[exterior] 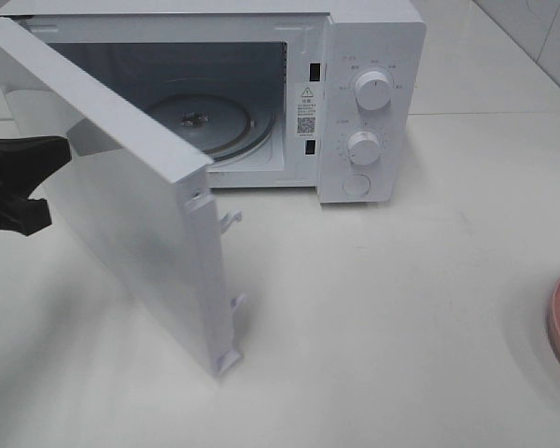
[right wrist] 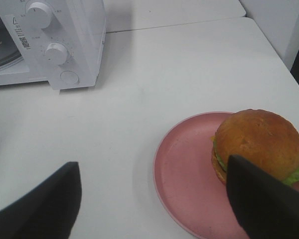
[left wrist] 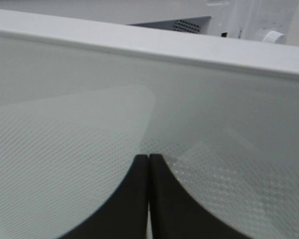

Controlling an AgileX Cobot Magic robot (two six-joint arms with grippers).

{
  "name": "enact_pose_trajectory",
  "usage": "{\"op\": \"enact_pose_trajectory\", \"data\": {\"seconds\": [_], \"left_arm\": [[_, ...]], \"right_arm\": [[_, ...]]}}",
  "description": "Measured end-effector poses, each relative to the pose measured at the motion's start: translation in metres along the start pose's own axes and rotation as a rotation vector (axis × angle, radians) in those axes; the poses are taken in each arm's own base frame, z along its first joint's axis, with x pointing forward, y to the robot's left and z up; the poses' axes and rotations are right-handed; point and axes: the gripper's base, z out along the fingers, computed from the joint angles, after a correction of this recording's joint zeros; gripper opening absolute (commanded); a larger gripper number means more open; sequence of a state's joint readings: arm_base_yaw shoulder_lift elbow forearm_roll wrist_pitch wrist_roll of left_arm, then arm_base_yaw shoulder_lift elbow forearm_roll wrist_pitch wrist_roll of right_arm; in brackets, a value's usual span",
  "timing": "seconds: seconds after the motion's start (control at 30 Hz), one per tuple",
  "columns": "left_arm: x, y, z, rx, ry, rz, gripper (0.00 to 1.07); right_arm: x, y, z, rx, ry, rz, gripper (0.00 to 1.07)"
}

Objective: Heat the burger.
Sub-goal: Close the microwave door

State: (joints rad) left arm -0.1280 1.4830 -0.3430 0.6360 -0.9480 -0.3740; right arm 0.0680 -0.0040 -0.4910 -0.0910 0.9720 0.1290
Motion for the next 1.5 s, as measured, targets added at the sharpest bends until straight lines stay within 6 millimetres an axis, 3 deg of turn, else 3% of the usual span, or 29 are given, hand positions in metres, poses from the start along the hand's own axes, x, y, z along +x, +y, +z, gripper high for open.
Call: {"op": "enact_pose_trajectory", "data": {"seconds": [0.83, 1.5], "left_arm": [[0.0, -0.044, 0.081, 0.014, -0.018, -0.046, 0.0], [-0.019, -0.07, 0.162, 0.024, -0.052, -0.086, 0.0]], "right_arm": [[0.0, 0.0, 0.0, 0.0, 0.0, 0.0, 0.76], [0.0, 0.0, 0.0, 0.0, 0.0, 0.0, 0.76]]}}
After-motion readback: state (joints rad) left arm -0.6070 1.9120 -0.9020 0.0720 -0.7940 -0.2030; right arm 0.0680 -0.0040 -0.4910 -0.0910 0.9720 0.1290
